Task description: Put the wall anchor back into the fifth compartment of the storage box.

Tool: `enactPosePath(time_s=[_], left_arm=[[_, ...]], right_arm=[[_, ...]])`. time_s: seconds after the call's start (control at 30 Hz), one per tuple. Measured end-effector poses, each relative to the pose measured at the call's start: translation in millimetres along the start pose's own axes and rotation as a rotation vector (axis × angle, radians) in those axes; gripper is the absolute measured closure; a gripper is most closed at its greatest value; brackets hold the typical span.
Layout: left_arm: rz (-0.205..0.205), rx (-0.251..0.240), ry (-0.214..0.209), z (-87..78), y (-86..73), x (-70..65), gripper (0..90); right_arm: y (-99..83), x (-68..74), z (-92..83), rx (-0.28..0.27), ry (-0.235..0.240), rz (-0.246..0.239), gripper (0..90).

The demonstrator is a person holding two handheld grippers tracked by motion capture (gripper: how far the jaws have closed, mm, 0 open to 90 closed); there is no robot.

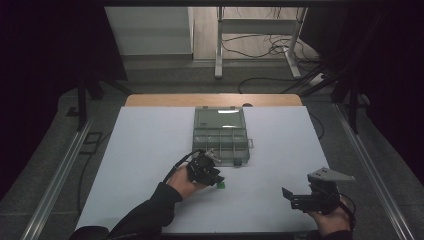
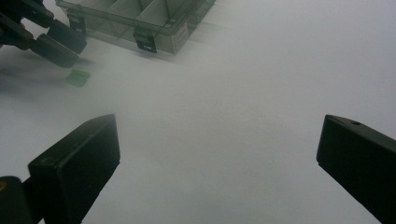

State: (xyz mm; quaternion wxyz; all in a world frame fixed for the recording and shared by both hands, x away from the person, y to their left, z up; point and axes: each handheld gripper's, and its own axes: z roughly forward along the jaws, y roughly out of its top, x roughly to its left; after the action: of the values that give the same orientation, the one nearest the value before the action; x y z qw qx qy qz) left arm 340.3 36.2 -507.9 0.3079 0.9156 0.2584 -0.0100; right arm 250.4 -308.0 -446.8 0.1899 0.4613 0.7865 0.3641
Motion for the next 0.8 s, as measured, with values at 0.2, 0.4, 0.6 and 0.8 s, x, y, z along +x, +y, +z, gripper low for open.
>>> enactPosePath(time_s=[0.2,0.4,0.6,0.8], left_arm=[[0.014,0.017,0.004,5.6,-0.5,-3.0,75.4],[0.038,0.037,0.027,8.0,-2.6,-2.5,78.8],[0.043,0.038,0.030,10.5,-4.5,-2.4,83.6],[0.028,0.035,0.023,9.0,-4.1,-1.1,84.3]], right_arm=[[0.0,0.1,0.1,0.002,0.001,-0.002,0.0],[-0.1,0.0,0.0,0.001,0.001,0.000,0.0],[-0.1,0.1,0.0,0.002,0.001,-0.002,0.0],[-0.1,-0.1,-0.1,0.001,0.002,0.000,0.0]])
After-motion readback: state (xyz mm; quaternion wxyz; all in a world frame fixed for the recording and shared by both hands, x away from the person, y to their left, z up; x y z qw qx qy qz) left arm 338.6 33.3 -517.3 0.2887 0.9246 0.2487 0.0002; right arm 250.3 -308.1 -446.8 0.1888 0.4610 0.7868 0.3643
